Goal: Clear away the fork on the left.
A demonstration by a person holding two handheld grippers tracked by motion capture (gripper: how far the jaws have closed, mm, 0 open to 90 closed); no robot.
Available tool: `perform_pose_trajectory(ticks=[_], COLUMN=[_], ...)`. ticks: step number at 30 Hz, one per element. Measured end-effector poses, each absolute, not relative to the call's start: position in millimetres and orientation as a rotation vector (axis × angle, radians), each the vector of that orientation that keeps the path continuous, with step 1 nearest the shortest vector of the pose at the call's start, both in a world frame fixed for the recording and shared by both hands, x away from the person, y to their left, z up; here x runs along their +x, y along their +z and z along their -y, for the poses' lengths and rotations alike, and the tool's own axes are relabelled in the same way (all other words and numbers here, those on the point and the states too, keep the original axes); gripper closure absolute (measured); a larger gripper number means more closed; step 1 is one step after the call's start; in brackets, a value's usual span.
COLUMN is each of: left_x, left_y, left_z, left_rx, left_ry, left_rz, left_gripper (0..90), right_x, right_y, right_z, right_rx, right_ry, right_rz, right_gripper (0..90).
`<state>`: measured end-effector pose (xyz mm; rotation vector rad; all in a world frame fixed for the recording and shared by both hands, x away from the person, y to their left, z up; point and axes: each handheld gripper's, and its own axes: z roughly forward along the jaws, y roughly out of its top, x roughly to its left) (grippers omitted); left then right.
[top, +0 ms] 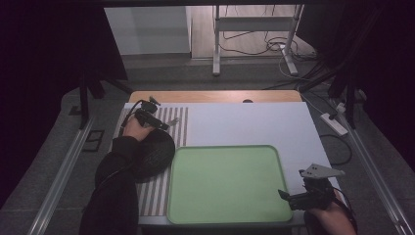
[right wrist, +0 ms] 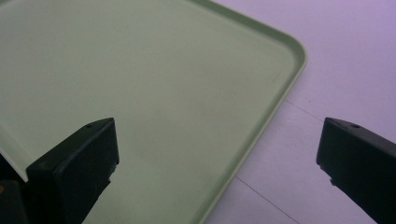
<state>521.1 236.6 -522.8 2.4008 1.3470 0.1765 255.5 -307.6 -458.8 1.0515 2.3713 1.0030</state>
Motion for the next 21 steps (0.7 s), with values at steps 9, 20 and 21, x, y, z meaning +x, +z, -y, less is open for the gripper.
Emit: perform_pose_trajectory(ticks=[9, 20, 21], left_x=[524.9, 516.7, 515.6], left_y=[-529.8, -523.1, -523.3], left_z=[-231.9, -262.8, -266.8], left_rx=[2.432, 2.359, 2.348], left_ry=[0.193, 0.236, 0.236], left_rz=[-1.352, -1.307, -1.305], left_gripper=[0.0, 45.7, 51.8], right_x=[255.5, 255.7, 255.7], right_y=[-458.7, -458.8, -458.8], right_z=[307.8, 308.1, 308.1], right_rx=[1.052, 1.056, 1.059], right_ry=[1.006, 1.011, 1.012], right_rz=[-2.372, -2.371, -2.370], right_gripper=[0.0, 0.0, 0.0])
